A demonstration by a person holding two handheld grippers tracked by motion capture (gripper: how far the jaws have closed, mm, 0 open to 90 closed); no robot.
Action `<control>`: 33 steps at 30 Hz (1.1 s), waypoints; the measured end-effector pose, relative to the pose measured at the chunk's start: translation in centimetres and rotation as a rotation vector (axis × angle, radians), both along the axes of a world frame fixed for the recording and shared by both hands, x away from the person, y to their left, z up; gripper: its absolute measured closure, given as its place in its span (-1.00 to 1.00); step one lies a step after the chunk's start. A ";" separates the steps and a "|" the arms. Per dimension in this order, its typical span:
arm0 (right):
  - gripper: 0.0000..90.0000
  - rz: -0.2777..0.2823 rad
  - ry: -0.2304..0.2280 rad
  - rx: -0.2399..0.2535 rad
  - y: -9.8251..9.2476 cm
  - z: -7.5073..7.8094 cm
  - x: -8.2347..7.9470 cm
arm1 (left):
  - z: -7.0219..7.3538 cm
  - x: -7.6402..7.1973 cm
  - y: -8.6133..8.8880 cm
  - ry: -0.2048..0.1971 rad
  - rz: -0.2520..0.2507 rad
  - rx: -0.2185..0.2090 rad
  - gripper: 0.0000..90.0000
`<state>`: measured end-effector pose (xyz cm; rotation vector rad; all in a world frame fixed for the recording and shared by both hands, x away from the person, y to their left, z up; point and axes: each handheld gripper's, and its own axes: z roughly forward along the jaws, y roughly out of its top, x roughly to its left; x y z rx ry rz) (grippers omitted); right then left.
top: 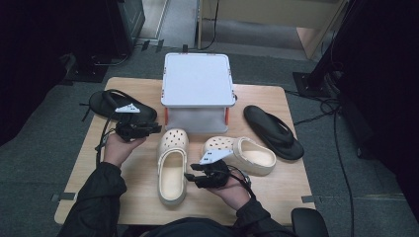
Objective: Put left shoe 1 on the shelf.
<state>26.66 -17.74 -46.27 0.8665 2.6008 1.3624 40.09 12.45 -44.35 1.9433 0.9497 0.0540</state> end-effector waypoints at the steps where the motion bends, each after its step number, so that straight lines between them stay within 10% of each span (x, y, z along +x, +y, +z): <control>1: 0.19 -0.010 0.001 0.002 0.1 0.2 0.2 | 0.2 0.0 0.0 -0.001 -0.001 -0.008 0.52; 33: -0.03 -0.063 -0.004 -0.084 3.7 0.5 4.8 | 8.5 3.0 -2.0 -0.117 -0.080 -0.029 0.46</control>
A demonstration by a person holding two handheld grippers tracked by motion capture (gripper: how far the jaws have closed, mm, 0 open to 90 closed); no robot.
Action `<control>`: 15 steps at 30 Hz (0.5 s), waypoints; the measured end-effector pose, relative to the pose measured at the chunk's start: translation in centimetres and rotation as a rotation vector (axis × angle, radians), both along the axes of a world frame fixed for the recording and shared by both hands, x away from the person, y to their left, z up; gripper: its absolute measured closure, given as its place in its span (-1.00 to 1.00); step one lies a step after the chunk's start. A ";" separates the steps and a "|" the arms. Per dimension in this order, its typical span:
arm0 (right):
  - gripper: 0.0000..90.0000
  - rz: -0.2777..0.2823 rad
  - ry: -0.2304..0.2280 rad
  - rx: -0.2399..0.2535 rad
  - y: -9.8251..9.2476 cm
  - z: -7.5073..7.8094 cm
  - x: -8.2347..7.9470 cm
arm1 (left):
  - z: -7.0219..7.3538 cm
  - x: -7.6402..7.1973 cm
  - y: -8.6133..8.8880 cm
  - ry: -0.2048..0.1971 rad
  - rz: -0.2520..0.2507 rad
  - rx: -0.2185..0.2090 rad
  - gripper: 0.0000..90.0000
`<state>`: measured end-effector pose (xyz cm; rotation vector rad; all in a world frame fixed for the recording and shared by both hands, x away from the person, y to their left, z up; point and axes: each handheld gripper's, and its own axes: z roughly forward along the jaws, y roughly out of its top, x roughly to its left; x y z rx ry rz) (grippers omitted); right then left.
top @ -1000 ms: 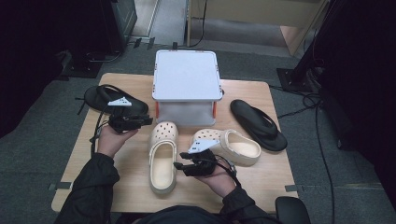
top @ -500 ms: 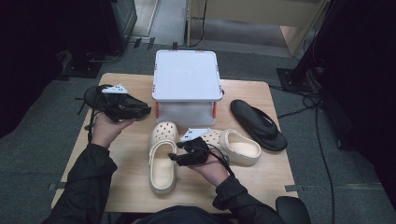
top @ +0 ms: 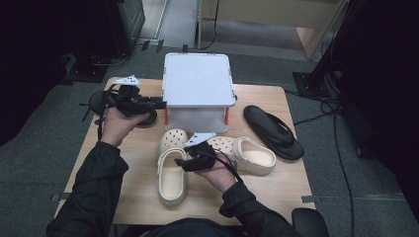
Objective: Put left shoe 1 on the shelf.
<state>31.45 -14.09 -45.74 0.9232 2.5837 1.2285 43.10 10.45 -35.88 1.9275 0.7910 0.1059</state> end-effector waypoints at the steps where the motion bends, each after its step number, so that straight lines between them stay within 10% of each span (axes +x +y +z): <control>1: -0.03 -0.013 -0.008 -0.008 0.2 0.0 0.2 | 0.0 0.4 -0.2 -0.001 0.008 -0.014 0.44; 15: 0.09 -0.078 -0.019 -0.033 0.9 0.0 1.1 | -0.9 1.8 -1.1 0.006 -0.007 -0.002 0.44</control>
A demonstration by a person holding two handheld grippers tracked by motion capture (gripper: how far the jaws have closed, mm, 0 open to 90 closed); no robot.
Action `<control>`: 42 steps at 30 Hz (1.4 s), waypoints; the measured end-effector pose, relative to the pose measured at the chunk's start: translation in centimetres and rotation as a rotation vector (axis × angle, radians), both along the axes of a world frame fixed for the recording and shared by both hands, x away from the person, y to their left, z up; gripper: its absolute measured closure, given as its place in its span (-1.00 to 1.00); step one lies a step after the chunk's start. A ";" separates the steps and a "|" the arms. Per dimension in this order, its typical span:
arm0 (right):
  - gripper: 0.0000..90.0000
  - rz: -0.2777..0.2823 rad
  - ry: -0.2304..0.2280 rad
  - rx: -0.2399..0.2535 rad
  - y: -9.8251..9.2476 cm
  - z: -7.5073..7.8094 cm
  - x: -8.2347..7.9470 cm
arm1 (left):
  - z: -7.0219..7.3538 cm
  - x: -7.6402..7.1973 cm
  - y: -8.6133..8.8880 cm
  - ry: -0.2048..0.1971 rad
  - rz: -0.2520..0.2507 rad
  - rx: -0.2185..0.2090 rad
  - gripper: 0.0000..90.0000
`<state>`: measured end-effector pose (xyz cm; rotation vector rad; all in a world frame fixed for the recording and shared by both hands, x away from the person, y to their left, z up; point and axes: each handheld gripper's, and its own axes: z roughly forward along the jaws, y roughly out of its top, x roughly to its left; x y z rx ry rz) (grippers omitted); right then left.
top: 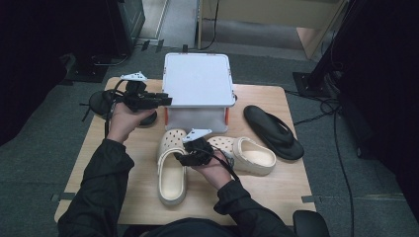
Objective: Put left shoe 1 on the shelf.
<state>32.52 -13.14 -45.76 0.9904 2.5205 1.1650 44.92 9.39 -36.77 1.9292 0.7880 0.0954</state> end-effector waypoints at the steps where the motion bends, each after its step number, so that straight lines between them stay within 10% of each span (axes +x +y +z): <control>1: 0.14 -0.013 0.000 0.004 0.0 0.1 -0.1 | 0.0 0.0 -0.1 -0.004 0.002 0.007 0.44; 13: 0.66 -0.065 -0.060 -0.051 -1.0 0.9 -0.1 | -0.1 0.0 -0.3 -0.007 0.004 0.004 0.42; 31: 0.66 -0.250 -0.122 -0.085 -2.2 3.1 4.0 | -0.1 0.0 -0.3 -0.001 0.001 -0.002 0.42; 42: 0.33 -0.310 -0.044 -0.010 -1.3 1.9 5.7 | -0.2 0.1 -0.2 -0.002 -0.002 -0.008 0.43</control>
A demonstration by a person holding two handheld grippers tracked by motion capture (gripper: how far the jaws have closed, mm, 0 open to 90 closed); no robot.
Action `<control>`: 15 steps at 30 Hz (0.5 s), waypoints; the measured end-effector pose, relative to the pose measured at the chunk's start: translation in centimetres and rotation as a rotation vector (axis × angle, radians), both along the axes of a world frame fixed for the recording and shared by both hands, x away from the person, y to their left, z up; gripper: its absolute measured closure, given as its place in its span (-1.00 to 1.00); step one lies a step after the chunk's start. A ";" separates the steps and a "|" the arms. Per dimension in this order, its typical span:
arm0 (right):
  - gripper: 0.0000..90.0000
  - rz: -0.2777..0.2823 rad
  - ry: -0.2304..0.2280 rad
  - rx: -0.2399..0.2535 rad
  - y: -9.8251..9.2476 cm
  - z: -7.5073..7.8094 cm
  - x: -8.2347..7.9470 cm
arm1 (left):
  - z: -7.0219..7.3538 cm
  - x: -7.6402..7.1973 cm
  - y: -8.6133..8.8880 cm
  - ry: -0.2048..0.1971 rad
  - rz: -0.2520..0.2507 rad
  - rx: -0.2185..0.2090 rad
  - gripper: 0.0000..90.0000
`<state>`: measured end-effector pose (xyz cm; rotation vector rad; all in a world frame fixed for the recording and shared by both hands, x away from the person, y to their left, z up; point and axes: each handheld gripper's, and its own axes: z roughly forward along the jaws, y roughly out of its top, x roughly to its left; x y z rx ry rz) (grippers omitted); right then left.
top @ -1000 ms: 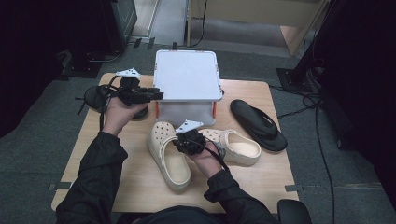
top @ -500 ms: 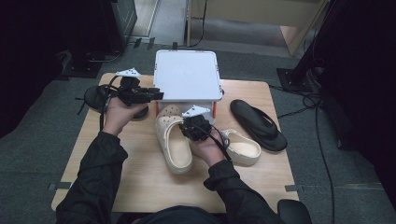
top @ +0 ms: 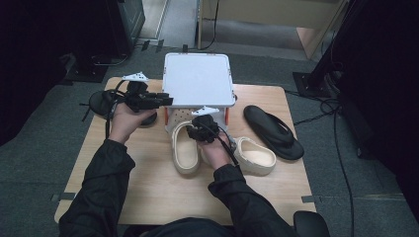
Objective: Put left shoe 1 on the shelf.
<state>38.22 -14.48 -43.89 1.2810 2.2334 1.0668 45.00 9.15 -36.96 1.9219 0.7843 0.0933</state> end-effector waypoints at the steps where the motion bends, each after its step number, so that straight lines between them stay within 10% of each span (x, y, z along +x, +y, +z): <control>1: 0.31 0.007 0.000 0.005 -0.2 0.1 -0.1 | 0.0 0.0 0.0 -0.002 0.002 0.002 0.43; 15: 0.36 0.099 0.010 0.108 -2.8 1.5 -3.0 | 0.1 -0.1 -0.1 -0.006 0.011 0.014 0.43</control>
